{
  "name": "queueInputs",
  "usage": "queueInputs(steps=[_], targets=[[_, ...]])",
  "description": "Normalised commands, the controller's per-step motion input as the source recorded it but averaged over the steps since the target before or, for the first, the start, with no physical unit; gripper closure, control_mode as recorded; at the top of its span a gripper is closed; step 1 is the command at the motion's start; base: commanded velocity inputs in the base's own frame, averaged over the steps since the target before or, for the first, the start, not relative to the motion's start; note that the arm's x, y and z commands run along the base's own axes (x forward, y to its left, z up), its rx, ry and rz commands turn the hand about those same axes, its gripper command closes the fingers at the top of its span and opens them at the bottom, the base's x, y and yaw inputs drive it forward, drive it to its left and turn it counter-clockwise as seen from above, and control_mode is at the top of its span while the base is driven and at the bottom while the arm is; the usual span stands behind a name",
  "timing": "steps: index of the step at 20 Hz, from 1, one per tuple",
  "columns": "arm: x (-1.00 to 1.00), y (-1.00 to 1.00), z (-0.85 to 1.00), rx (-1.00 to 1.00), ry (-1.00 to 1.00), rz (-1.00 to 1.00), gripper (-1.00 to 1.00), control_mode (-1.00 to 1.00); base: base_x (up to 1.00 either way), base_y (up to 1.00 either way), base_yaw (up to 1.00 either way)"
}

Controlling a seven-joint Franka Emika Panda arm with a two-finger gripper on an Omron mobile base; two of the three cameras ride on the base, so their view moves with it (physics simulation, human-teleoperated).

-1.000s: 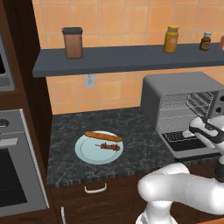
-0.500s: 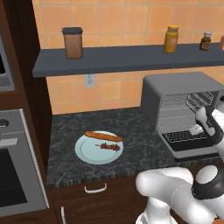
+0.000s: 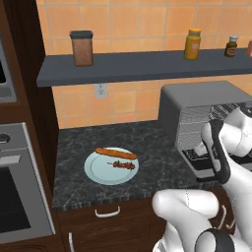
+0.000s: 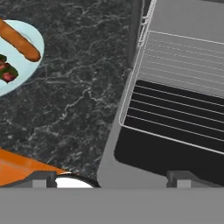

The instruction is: Pick up the kebab skewer and baguette bread, and place them inside the toaster oven. Close the toaster oven door and start by setting the timer.

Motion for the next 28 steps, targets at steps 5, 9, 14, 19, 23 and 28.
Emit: queueInputs(steps=[5,9,14,19,23,28], targets=[[0.00,1.00,0.11,-0.12,0.12,0.17,-1.00,-1.00,0.00,0.00,0.00],[0.27,1.00,0.03,-0.12,0.10,0.12,-1.00,-1.00,0.00,0.00,0.00],[0.82,1.00,0.03,-0.10,0.05,0.01,-1.00,-1.00,0.00,0.00,0.00],[0.99,0.87,0.01,-0.07,0.12,0.00,-1.00,-1.00,0.00,0.00,0.00],[0.94,0.65,0.00,-0.04,0.09,0.00,-1.00,-1.00,0.00,0.00,0.00],[0.85,0.27,-0.01,0.00,0.16,0.00,-1.00,-1.00,0.00,0.00,0.00]])
